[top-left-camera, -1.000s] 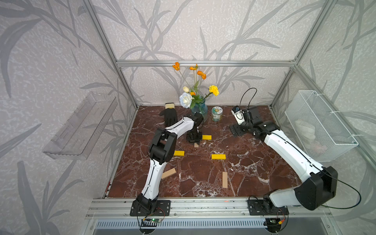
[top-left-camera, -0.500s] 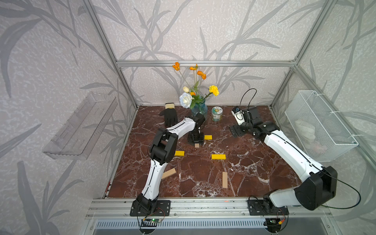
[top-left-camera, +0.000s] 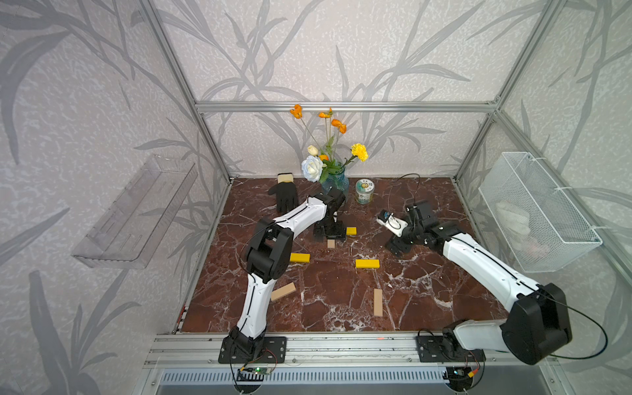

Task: Assemble the number 6 with building blocks
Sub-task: Assemble the building block at the center of the board, then pick up the building block from the center of the board.

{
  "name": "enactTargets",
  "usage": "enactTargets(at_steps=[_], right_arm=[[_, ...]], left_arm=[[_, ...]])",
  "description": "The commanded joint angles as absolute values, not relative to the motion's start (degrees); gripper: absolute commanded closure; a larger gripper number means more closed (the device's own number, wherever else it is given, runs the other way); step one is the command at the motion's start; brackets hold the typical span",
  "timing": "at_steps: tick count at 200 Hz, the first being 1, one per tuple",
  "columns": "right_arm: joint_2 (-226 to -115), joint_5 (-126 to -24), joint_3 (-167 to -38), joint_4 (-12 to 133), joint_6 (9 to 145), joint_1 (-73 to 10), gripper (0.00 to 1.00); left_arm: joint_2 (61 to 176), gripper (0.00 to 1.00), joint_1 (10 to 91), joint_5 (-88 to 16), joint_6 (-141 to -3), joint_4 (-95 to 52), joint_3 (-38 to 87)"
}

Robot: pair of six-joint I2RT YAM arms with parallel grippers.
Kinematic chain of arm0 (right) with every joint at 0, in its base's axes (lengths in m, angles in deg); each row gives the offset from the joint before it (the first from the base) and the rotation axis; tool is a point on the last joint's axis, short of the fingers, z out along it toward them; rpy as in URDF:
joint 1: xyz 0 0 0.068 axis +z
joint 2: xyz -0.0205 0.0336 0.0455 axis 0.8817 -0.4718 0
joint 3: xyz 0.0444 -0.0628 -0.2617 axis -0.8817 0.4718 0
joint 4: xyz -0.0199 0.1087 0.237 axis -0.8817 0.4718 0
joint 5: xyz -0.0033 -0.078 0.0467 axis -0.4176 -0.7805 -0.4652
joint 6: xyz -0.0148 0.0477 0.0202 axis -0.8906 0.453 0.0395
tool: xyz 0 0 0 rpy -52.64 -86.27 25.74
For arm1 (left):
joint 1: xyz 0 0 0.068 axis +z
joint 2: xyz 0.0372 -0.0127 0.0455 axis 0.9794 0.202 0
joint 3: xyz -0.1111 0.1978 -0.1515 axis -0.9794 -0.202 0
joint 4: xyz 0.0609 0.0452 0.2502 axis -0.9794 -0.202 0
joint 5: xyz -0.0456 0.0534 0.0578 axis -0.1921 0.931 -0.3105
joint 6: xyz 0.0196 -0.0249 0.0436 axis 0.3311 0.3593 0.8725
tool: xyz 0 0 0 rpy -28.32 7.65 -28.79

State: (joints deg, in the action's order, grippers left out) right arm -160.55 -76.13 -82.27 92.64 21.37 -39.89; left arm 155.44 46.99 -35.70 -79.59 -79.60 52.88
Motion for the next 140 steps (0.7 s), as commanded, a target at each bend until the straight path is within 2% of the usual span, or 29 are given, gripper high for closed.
enactTargets(at_steps=[1, 14, 42, 52, 92, 109, 128, 140], right_arm=[[-164.51, -66.26, -82.75, 98.75, 3.06, -39.79, 0.0], [-167.99, -65.65, -83.81, 99.65, 1.02, -38.97, 0.03], [-175.85, -71.89, -86.6, 98.65, 0.74, -34.65, 0.08], [-178.37, -72.71, -88.17, 99.51, 0.74, -33.77, 0.11], [-184.73, -77.41, -89.9, 97.37, 0.92, -31.55, 0.11], [-187.45, -79.8, -91.15, 97.44, 1.13, -31.28, 0.16], [-190.83, -81.28, -94.06, 99.64, 2.32, -30.88, 0.28], [-192.93, -81.6, -96.01, 100.98, 3.58, -30.38, 0.43]], left_arm=[[146.42, 0.17, 46.55, -36.64, -77.71, -76.41, 55.13], [142.43, 0.17, 47.11, -35.6, -77.96, -72.99, 51.8], [135.42, 0.16, 49.8, -32.03, -80.26, -66.57, 41.12], [133.98, 0.16, 50.96, -32.32, -81.1, -66.13, 38.63], [129.57, 0.17, 53.64, -33.26, -82.44, -64.81, 30.48], [127.98, 0.17, 54.73, -33.8, -83.56, -63.56, 27.59], [126.87, 0.17, 55.96, -34.1, -84.0, -62.97, 25.5], [126.59, 0.17, 56.71, -34.11, -83.99, -62.89, 24.75]])
